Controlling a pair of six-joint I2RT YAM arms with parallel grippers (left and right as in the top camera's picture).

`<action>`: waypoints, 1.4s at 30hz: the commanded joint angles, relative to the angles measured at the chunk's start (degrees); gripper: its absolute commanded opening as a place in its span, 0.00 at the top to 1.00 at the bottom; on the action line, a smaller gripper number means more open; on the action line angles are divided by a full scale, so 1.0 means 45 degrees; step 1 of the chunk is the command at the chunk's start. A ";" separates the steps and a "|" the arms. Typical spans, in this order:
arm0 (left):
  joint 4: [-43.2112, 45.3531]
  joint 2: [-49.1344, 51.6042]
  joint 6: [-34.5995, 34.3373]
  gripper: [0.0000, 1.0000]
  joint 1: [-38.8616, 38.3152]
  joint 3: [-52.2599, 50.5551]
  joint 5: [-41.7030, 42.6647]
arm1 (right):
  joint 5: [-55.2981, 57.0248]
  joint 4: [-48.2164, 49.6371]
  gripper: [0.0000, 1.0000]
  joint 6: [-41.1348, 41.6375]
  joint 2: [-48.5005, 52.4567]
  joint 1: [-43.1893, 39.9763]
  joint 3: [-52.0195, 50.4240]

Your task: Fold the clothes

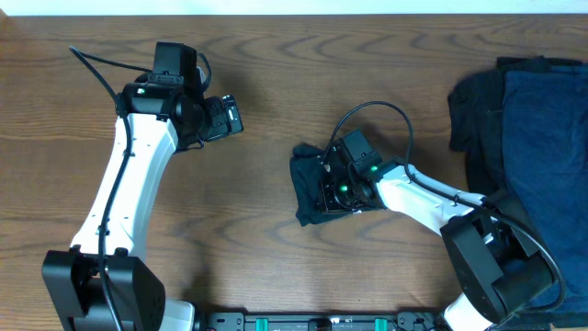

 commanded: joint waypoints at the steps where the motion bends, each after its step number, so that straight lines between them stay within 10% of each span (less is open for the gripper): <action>1: 0.0005 -0.0068 0.0039 0.02 0.0005 0.0151 0.0078 | -0.0568 0.0019 0.99 -0.0403 -0.0141 -0.0058 -0.0053; 42: 0.0005 -0.0068 0.0039 0.02 0.0010 0.0151 0.0078 | 0.0097 0.2278 0.91 -0.2346 0.0515 -0.2545 0.1802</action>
